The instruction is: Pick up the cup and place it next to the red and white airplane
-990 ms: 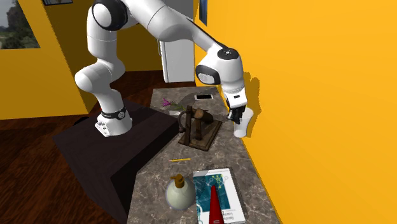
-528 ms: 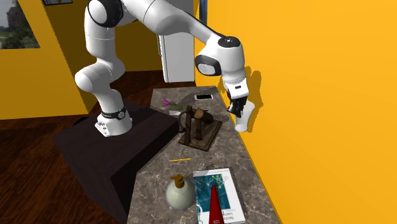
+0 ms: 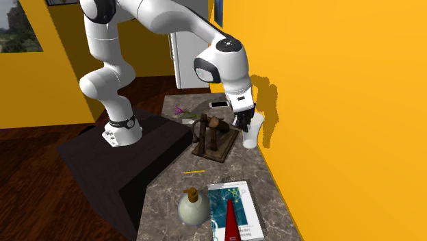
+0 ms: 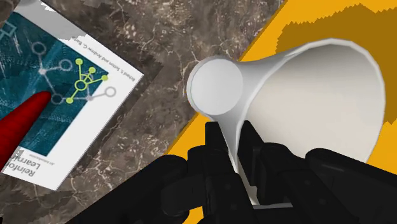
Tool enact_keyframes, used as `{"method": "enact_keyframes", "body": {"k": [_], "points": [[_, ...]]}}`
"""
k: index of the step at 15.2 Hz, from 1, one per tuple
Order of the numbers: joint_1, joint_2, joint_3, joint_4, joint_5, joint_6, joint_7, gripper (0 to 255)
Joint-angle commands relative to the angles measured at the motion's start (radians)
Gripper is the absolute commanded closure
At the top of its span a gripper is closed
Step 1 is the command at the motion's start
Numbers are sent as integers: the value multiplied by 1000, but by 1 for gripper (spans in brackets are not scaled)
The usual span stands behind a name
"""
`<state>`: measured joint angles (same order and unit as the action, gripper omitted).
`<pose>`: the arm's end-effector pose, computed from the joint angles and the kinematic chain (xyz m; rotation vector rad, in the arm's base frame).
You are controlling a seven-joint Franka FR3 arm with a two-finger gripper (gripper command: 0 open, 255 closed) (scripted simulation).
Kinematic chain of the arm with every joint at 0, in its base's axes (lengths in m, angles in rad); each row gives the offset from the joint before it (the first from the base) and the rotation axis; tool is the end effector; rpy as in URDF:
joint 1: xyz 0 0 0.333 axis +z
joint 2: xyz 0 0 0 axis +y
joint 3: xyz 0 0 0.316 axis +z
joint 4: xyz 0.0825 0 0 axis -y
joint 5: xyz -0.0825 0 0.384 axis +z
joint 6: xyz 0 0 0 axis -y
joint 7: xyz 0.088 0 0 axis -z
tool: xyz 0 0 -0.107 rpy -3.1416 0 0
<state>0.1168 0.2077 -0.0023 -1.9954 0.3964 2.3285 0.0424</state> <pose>0.6012 0.0759 0.3707 -2.8141 0.2598 -0.1416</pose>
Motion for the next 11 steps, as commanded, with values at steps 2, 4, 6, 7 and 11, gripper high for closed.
{"method": "enact_keyframes", "body": {"k": [2, 4, 6, 7, 11], "points": [[-42, -37, -23, -50, 17, -9, -77, 255], [-69, -57, -41, -74, 24, -21, -125, 255], [-96, -74, -60, -93, 29, -34, -172, 255], [-109, -81, -70, -101, 31, -41, -195, 255], [-162, -101, -112, -120, 35, -73, -288, 255]]}}
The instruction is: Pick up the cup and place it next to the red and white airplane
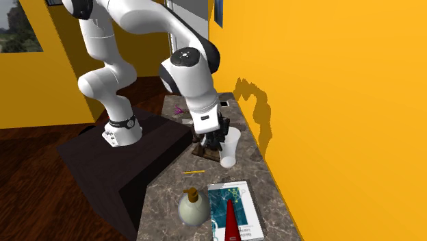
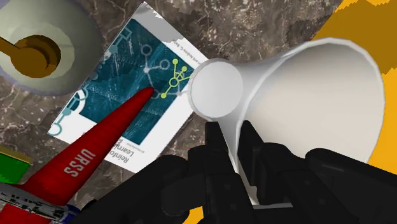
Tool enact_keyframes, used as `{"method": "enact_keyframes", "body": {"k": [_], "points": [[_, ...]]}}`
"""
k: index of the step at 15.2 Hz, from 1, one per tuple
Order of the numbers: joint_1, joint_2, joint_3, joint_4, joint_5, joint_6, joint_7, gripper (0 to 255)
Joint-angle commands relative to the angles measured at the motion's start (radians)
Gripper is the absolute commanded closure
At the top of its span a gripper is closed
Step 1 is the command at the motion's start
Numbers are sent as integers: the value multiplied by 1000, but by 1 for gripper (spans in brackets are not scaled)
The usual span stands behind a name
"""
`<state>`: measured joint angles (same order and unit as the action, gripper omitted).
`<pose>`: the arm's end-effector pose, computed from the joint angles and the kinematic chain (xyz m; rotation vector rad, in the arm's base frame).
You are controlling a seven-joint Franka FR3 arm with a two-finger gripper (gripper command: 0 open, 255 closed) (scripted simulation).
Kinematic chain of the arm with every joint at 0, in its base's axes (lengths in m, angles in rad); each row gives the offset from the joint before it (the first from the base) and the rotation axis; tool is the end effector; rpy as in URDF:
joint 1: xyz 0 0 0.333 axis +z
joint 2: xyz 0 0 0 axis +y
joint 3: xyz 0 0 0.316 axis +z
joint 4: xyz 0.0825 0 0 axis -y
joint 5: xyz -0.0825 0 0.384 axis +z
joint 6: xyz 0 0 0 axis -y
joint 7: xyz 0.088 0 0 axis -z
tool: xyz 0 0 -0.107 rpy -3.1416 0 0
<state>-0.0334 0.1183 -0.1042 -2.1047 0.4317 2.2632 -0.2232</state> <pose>0.5644 -0.0662 0.3683 -2.8142 0.2604 -0.1414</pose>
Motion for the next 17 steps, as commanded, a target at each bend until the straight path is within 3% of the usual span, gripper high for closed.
{"method": "enact_keyframes", "body": {"k": [1, 9, 17], "points": [[-26, -15, -20, -13, 0, -17, -45, 255], [-135, -5, -109, 12, -3, -98, -223, 255], [-249, 64, -191, 113, -2, -197, -394, 255]]}}
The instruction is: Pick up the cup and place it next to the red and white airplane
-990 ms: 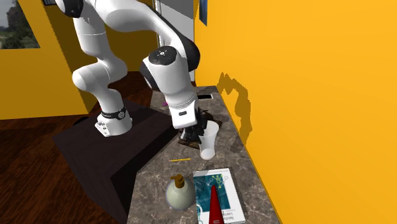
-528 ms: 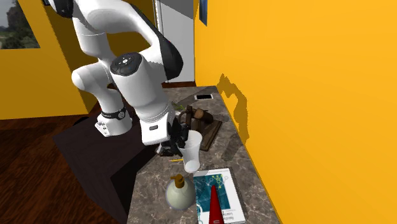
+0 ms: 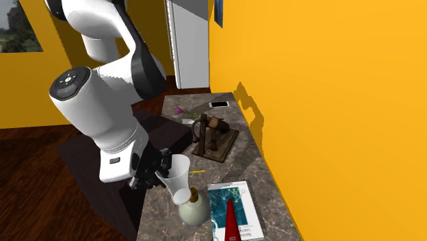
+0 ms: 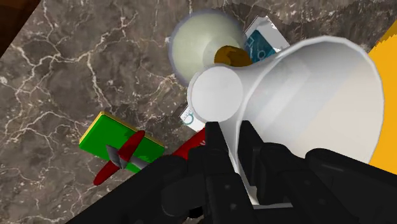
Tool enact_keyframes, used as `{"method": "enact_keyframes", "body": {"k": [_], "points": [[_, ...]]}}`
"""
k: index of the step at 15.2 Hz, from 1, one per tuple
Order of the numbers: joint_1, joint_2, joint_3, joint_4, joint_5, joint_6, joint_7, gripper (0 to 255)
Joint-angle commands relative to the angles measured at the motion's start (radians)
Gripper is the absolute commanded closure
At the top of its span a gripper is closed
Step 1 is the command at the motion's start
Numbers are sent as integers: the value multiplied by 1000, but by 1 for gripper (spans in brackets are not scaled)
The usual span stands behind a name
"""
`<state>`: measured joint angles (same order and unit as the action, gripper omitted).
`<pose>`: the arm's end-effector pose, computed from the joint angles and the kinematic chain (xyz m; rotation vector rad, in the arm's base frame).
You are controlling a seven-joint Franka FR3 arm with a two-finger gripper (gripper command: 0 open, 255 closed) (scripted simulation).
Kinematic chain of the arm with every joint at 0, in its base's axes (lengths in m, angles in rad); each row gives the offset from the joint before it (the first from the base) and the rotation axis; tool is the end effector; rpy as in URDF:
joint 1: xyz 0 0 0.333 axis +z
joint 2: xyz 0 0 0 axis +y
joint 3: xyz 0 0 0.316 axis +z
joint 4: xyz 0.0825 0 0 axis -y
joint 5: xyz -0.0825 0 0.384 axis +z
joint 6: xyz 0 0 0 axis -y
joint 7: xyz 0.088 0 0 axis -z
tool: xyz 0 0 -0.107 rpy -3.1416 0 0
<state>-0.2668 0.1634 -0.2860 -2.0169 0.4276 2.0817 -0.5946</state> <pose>0.5016 -0.2805 0.3705 -2.8137 0.2603 -0.1423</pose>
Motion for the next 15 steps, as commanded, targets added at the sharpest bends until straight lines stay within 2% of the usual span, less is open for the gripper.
{"method": "enact_keyframes", "body": {"k": [1, 8, 15], "points": [[-30, 31, -19, 43, 3, -30, -43, 255], [-140, 144, -72, 200, 19, -133, -177, 255], [-144, 187, -62, 165, 48, -64, -213, 255]]}}
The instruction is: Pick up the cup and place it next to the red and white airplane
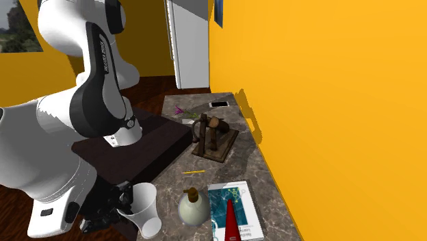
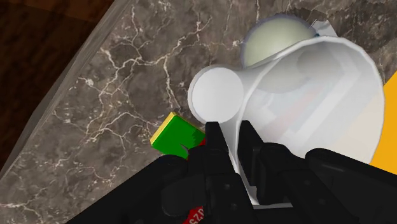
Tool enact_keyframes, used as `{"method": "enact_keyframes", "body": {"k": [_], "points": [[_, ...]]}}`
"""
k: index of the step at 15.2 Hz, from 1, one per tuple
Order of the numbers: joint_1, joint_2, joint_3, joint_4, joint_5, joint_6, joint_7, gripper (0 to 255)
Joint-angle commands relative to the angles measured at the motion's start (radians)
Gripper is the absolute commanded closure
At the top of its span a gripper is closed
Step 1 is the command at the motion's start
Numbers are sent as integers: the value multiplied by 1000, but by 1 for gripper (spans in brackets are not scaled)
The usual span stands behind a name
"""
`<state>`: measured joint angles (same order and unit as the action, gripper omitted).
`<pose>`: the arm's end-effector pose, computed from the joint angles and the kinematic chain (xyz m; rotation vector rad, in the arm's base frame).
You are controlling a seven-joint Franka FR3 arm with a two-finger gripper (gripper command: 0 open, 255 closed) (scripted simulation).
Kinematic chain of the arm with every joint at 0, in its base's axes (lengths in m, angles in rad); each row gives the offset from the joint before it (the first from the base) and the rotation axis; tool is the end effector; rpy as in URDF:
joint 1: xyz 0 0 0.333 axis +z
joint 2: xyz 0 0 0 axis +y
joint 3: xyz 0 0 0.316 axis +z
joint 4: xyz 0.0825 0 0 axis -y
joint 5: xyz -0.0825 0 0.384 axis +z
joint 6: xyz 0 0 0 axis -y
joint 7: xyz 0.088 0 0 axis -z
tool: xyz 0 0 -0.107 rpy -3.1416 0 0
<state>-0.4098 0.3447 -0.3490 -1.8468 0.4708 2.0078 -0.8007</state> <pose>0.4735 -0.3942 0.3390 -2.8136 0.2585 -0.1412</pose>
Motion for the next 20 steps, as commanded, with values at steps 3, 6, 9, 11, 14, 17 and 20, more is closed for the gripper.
{"method": "enact_keyframes", "body": {"k": [3, 6, 9, 11, 14, 17, 20], "points": [[-4, 27, 6, -17, 18, 39, -22, 255], [-7, 50, 12, -27, 33, 67, -38, 255], [-10, 74, 18, -35, 48, 94, -55, 255], [-13, 90, 23, -39, 59, 112, -66, 255], [-17, 116, 30, -43, 75, 138, -82, 255], [-22, 143, 38, -45, 91, 163, -99, 255], [-27, 171, 46, -45, 107, 187, -115, 255]]}}
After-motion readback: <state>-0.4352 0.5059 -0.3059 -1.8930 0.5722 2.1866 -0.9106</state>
